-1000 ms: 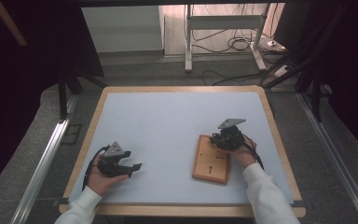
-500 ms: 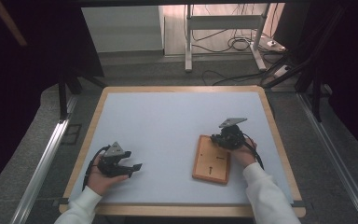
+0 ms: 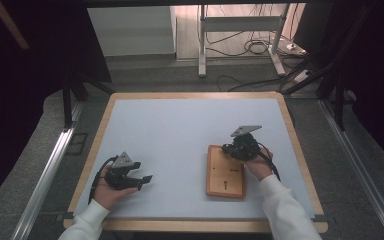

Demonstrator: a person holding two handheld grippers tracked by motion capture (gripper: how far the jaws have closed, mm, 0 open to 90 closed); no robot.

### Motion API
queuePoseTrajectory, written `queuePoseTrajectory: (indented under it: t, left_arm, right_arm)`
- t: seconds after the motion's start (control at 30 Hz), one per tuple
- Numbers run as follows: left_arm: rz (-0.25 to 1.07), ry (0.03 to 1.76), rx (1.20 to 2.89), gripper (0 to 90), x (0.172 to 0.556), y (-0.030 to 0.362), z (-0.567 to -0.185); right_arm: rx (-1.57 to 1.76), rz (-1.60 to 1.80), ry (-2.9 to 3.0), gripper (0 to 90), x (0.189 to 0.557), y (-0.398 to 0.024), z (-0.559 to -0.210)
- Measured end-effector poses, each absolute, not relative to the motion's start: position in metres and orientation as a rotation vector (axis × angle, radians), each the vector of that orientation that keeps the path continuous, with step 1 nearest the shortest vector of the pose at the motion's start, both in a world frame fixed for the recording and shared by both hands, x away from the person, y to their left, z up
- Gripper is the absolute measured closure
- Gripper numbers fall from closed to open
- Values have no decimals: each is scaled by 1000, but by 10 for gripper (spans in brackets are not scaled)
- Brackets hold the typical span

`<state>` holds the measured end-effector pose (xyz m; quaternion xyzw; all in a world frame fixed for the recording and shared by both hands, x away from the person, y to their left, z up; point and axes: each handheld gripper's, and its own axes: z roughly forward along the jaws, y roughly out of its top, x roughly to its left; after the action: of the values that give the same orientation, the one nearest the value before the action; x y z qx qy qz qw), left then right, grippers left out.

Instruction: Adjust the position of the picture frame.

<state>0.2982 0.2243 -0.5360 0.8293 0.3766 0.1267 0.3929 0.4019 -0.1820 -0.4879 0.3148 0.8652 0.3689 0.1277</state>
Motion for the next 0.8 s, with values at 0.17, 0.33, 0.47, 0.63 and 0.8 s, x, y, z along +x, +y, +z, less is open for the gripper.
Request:
queuePoseTrajectory:
  t: [0.17,0.33,0.47,0.63,0.8]
  left_arm:
    - [320,956,2105,277,298,224,-536]
    - [321,955,2105,277,298,224,-536]
    - [320,955,2105,276,298,225,-536]
    - [317,955,2103,276,298,225,-536]
    - [316,952,2105,276,298,225,-536]
  right_arm:
    - [881,1086,2531,846,396,-167,-484]
    - [823,1128,2545,846,390,-143,-479]
    - [761,1134,2570,846,388,-120,-477]
    - [731,1140,2609,846,392,-92,-484]
    - [718,1090,2640,844,399,-73,-498]
